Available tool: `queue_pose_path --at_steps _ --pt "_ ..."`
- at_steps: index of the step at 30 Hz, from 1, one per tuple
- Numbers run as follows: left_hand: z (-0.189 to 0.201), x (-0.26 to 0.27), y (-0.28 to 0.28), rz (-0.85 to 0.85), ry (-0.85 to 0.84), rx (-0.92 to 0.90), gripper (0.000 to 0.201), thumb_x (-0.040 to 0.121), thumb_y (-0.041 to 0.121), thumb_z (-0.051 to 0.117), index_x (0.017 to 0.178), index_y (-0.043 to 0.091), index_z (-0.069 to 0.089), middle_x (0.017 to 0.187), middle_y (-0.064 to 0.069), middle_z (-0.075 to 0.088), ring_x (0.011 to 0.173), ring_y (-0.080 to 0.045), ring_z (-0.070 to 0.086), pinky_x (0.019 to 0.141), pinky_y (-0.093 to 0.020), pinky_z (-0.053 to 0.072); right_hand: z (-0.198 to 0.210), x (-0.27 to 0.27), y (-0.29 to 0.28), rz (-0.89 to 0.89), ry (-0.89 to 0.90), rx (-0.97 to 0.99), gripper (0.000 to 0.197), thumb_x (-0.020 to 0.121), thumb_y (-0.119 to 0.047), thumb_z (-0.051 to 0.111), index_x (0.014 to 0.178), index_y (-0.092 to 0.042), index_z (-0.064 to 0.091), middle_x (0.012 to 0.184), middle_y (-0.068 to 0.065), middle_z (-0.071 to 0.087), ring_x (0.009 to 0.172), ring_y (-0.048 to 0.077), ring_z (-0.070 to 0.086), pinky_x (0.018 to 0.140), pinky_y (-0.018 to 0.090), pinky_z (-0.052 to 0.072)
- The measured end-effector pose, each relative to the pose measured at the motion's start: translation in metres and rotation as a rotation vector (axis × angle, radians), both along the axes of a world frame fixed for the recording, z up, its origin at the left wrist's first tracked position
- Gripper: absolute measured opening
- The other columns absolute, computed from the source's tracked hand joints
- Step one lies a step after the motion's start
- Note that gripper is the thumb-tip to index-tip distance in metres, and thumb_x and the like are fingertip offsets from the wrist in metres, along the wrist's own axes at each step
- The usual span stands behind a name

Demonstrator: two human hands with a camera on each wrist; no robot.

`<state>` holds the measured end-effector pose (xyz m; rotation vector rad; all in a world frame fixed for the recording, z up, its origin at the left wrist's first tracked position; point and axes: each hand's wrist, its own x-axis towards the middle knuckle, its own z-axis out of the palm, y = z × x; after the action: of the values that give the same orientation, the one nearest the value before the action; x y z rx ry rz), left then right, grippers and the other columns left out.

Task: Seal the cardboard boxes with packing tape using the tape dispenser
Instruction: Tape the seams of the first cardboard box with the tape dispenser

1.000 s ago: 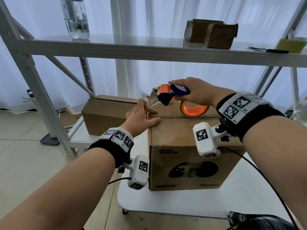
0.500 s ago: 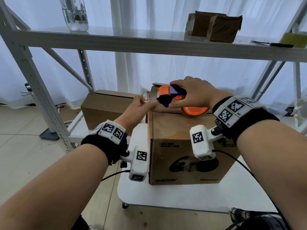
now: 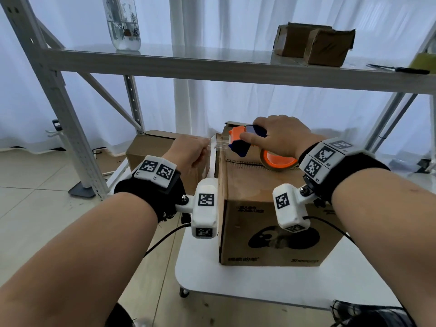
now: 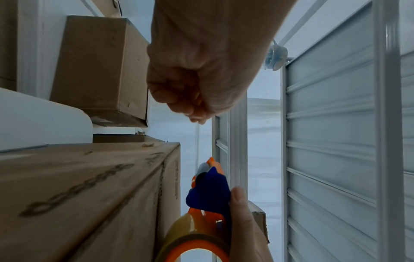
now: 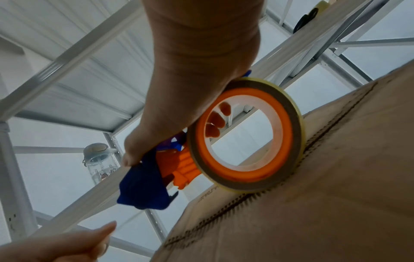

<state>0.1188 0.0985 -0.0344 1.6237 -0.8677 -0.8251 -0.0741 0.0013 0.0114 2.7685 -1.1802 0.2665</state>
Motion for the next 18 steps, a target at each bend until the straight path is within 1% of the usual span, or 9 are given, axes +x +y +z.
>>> queue_pose_path --at_steps 2,4,6,8,10,12,15,17,18 --pt "-0.001 0.004 0.002 0.023 -0.042 0.013 0.03 0.096 0.018 0.052 0.067 0.015 0.05 0.057 0.002 0.044 0.046 -0.008 0.039 0.037 -0.013 0.03 0.001 0.002 0.0 0.009 0.017 -0.002 0.067 0.083 -0.077 0.026 0.11 -0.023 0.054 0.093 0.003 0.059 0.086 0.023 0.053 0.074 0.035 0.039" --pt "-0.003 0.009 0.003 0.055 -0.113 0.025 0.028 0.094 0.016 0.052 0.067 0.019 0.05 0.06 0.005 0.046 0.05 -0.008 0.041 0.042 -0.016 0.032 0.002 0.003 0.001 0.018 0.008 0.01 0.065 0.083 -0.077 0.028 0.114 -0.025 0.054 0.095 0.003 0.059 0.087 0.022 0.053 0.075 0.035 0.039" --pt "-0.004 0.01 0.005 0.099 -0.148 0.008 0.027 0.093 0.014 0.05 0.066 0.014 0.051 0.059 0.002 0.045 0.053 -0.015 0.041 0.048 -0.019 0.032 0.004 0.003 0.003 0.034 0.008 0.013 0.064 0.084 -0.077 0.03 0.117 -0.027 0.053 0.095 0.001 0.058 0.086 0.021 0.052 0.074 0.034 0.039" --pt "-0.004 0.008 0.007 0.138 -0.168 -0.022 0.027 0.093 0.012 0.048 0.067 0.008 0.052 0.057 -0.004 0.041 0.055 -0.02 0.038 0.051 -0.025 0.031 0.01 0.005 0.006 0.037 0.024 0.01 0.065 0.084 -0.076 0.031 0.12 -0.025 0.053 0.097 0.001 0.06 0.087 0.02 0.053 0.073 0.033 0.038" --pt "-0.003 0.005 0.007 0.166 -0.178 -0.035 0.025 0.092 0.01 0.047 0.068 0.006 0.052 0.056 -0.006 0.038 0.052 -0.02 0.035 0.051 -0.028 0.03 0.017 0.007 0.007 0.035 0.045 0.005 0.068 0.084 -0.076 0.033 0.122 -0.024 0.054 0.102 0.002 0.063 0.089 0.02 0.055 0.072 0.033 0.039" --pt "-0.001 0.0 0.006 0.176 -0.17 -0.046 0.021 0.092 0.011 0.047 0.072 0.005 0.053 0.057 -0.008 0.038 0.052 -0.022 0.034 0.054 -0.03 0.03 0.024 0.006 0.007 0.022 0.057 0.002 0.069 0.083 -0.077 0.033 0.123 -0.025 0.055 0.107 0.001 0.064 0.091 0.02 0.055 0.073 0.033 0.039" --pt "0.003 -0.008 0.004 0.193 -0.201 -0.062 0.026 0.092 0.015 0.047 0.07 0.003 0.054 0.059 -0.008 0.045 0.056 -0.023 0.041 0.061 -0.032 0.036 0.032 0.001 0.007 -0.003 0.064 0.008 0.073 0.08 -0.079 0.032 0.125 -0.026 0.056 0.112 -0.001 0.064 0.095 0.019 0.056 0.078 0.035 0.045" --pt "0.002 -0.01 0.002 0.2 -0.203 -0.066 0.03 0.092 0.012 0.045 0.063 0.007 0.049 0.059 -0.006 0.045 0.055 -0.02 0.041 0.057 -0.029 0.036 0.035 -0.004 0.006 -0.019 0.077 0.005 0.077 0.077 -0.082 0.031 0.123 -0.026 0.058 0.111 0.0 0.065 0.097 0.02 0.058 0.083 0.038 0.049" --pt "-0.001 -0.01 0.003 0.208 -0.192 -0.05 0.031 0.093 0.012 0.045 0.062 0.01 0.047 0.06 -0.004 0.044 0.055 -0.018 0.041 0.054 -0.028 0.036 0.035 -0.008 0.005 -0.026 0.093 0.002 0.078 0.076 -0.083 0.031 0.122 -0.026 0.059 0.11 0.0 0.066 0.097 0.021 0.059 0.084 0.039 0.049"
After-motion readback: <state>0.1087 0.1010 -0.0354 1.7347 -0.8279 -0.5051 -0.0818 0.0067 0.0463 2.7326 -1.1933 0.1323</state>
